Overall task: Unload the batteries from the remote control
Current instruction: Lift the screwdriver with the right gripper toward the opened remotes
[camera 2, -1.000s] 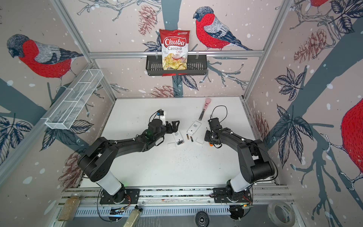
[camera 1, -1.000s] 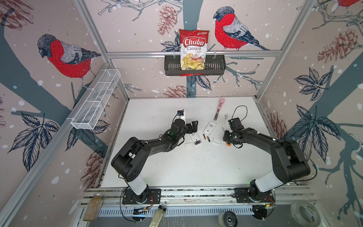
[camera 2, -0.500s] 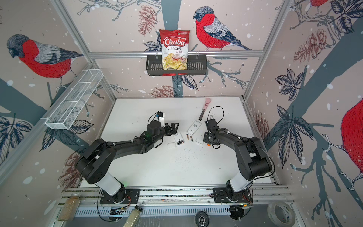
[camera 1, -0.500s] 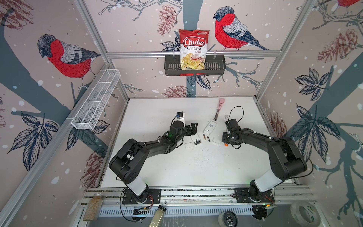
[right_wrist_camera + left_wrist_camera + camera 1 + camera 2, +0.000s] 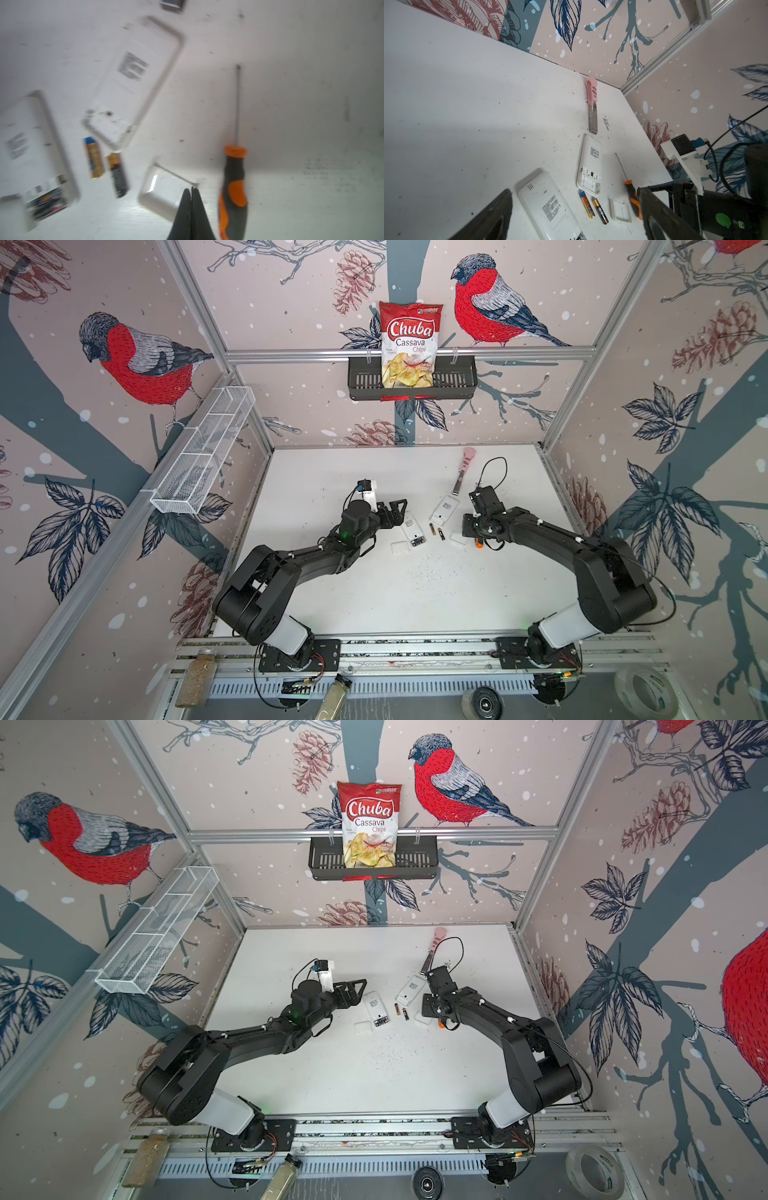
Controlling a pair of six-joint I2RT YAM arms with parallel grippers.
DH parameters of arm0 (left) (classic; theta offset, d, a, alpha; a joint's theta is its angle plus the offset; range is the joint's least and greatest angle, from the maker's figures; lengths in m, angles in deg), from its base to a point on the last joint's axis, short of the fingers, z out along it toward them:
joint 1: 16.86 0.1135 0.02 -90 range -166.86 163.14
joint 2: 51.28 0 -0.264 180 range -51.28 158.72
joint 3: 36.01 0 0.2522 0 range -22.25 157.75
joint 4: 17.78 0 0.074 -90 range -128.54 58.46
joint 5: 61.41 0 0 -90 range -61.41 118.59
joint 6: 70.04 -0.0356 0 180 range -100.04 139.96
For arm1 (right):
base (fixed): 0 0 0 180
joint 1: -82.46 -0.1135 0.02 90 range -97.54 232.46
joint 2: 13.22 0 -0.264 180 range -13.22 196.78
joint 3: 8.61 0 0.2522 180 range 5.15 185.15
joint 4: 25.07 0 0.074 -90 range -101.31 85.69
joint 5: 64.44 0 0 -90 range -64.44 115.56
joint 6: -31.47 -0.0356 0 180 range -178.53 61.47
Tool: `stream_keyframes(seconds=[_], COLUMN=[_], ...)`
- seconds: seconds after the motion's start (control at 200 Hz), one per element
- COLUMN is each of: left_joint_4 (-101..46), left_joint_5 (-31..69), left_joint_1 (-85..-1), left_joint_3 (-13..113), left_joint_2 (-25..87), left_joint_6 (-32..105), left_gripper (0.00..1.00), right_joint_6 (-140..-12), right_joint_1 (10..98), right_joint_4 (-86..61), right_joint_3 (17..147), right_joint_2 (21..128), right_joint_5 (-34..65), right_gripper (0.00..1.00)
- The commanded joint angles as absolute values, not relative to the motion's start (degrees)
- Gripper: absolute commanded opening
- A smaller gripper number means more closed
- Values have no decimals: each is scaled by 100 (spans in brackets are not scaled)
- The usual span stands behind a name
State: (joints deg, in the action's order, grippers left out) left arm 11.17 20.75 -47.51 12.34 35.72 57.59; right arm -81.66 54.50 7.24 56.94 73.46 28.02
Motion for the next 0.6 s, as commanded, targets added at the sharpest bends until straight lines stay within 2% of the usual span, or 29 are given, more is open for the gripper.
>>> stream_keyframes(seconds=[0.0, 0.1, 0.19, 0.285, 0.375, 0.595], left_joint_4=[2016, 2071, 2034, 1981, 1961, 2153], left_joint_5=[1249, 843, 885, 983, 1056, 990], left_joint_1=[-4664, -4663, -4665, -4660, -4663, -4665], left_joint_3=[1128, 1252, 1252, 1220, 1212, 1236], left_joint_2=[3501, 3585, 3600, 3564, 3580, 3847], left_joint_6=[6036, 6008, 6048, 5997, 5984, 6063], left_gripper=[87, 80, 79, 80, 84, 86], right_joint_6=[-7783, -7637, -7808, -8062, -8167, -8200], right_joint_1=[5241, 5035, 5023, 5379, 5463, 5856], right_joint_4=[535, 393, 859, 1477, 1765, 1581], right_joint_3=[5819, 5946, 6243, 6375, 6283, 5831], right_joint_2=[7051, 6922, 7070, 7254, 7302, 7481], right_joint_5=[2165, 1855, 2526, 3017, 3589, 3185], right_gripper=[7, 6, 8, 27, 38, 46])
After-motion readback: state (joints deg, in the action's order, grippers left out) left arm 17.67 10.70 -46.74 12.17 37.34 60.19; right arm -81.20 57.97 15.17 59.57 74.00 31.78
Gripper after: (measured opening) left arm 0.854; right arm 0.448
